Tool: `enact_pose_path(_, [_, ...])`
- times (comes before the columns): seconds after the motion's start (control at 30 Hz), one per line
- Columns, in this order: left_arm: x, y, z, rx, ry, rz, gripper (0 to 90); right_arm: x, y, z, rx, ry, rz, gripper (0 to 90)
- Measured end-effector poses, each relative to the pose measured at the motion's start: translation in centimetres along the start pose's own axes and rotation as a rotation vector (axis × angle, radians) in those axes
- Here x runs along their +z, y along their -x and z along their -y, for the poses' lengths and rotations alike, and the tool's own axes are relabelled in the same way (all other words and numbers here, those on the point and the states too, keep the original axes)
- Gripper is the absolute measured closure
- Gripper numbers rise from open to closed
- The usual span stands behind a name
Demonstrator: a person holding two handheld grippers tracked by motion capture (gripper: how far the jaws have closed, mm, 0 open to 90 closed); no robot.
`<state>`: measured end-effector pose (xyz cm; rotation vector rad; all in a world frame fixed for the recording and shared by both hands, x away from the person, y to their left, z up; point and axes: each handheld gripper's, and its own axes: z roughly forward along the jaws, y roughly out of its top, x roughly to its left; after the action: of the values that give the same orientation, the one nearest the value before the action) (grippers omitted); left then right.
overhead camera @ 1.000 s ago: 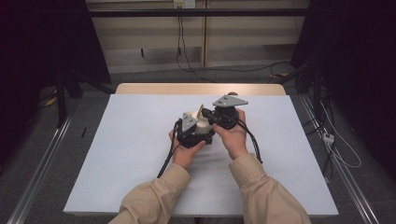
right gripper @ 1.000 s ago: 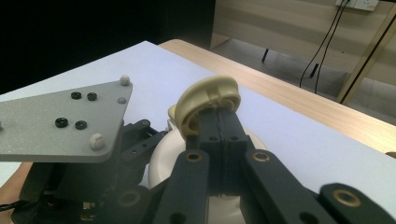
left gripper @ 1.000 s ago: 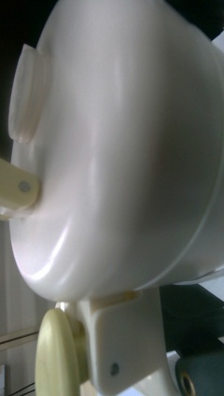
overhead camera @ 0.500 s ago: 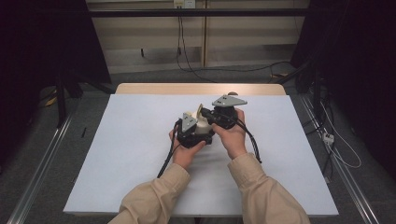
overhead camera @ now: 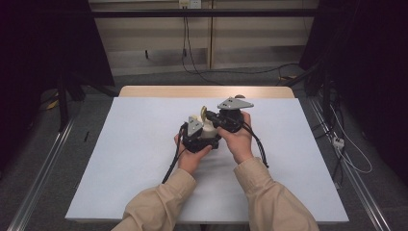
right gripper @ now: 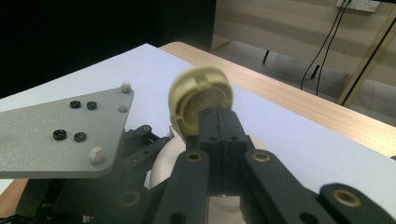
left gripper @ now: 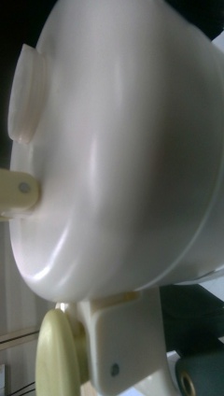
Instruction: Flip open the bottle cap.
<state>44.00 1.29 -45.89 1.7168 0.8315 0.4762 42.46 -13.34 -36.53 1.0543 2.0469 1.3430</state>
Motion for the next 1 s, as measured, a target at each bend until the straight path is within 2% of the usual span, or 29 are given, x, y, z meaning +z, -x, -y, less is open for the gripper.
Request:
enact_pose_path(0.6, [0.01, 0.03, 0.01, -0.009, 0.004, 0.002, 4.9, 0.36, -0.18, -0.02, -0.002, -0.003, -0.005, 89.2])
enact_pose_path(0.77, [0.01, 0.07, 0.03, -0.014, 0.007, -0.001, 4.8, 0.27, -0.09, -0.04, 0.002, -0.001, -0.011, 84.4])
enact_pose_path(1.0, [-0.05, -0.03, 0.02, -0.007, 0.002, 0.001, 4.6, 0.08, 0.1, -0.06, 0.007, -0.001, -0.004, 71.5])
